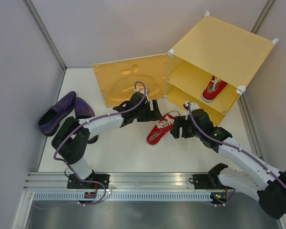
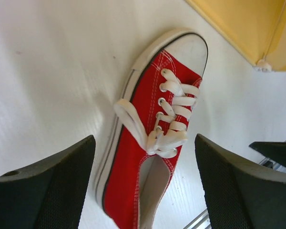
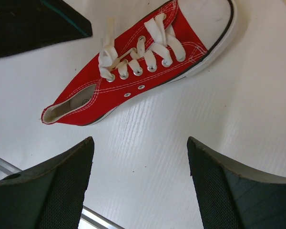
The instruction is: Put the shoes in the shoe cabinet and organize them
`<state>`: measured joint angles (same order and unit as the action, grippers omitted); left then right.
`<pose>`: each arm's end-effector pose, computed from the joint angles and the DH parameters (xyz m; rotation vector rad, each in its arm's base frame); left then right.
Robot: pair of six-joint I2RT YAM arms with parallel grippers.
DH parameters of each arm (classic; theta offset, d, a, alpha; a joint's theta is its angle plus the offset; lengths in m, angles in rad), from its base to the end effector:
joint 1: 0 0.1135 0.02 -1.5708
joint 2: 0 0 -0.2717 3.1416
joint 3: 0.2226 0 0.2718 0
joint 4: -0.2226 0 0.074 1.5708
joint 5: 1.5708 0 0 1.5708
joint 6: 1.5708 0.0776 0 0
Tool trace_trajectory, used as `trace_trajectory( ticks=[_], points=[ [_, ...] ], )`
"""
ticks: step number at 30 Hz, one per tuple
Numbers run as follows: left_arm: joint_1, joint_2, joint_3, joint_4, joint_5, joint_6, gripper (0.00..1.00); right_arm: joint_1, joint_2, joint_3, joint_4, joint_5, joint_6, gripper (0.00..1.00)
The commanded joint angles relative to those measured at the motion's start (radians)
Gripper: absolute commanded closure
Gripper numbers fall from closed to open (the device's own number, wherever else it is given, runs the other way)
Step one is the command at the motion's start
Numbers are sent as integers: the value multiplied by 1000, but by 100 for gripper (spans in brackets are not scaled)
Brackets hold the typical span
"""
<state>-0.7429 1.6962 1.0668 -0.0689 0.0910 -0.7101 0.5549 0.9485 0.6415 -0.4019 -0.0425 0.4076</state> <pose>0.3042 -0.2889 0.1783 0.0910 2.4165 -0.8310 0.2086 0.1332 0.2127 -0.1950 2.3322 0.5421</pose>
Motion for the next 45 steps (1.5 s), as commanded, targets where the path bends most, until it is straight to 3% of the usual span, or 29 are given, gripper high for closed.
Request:
trace_trajectory(
  ticks=[1,11,22,30,36,45],
  points=[
    [86,-110,29,-109,30,77,14,65,36,18,60,76,60,18],
    [342,-248,82,-342,62,141,21,267,174,127,42,234,112,21],
    [396,-322,136,-471,9,219,19,505,455,384,-78,435,128,23],
    [401,-334,116,-482,-115,271,17,520,656,468,-84,483,180,26],
    [419,-336,117,-477,-100,271,16,536,789,530,-78,493,177,30],
    [445,-320,107,-479,-33,255,16,547,891,570,-112,503,178,44]
  ],
)
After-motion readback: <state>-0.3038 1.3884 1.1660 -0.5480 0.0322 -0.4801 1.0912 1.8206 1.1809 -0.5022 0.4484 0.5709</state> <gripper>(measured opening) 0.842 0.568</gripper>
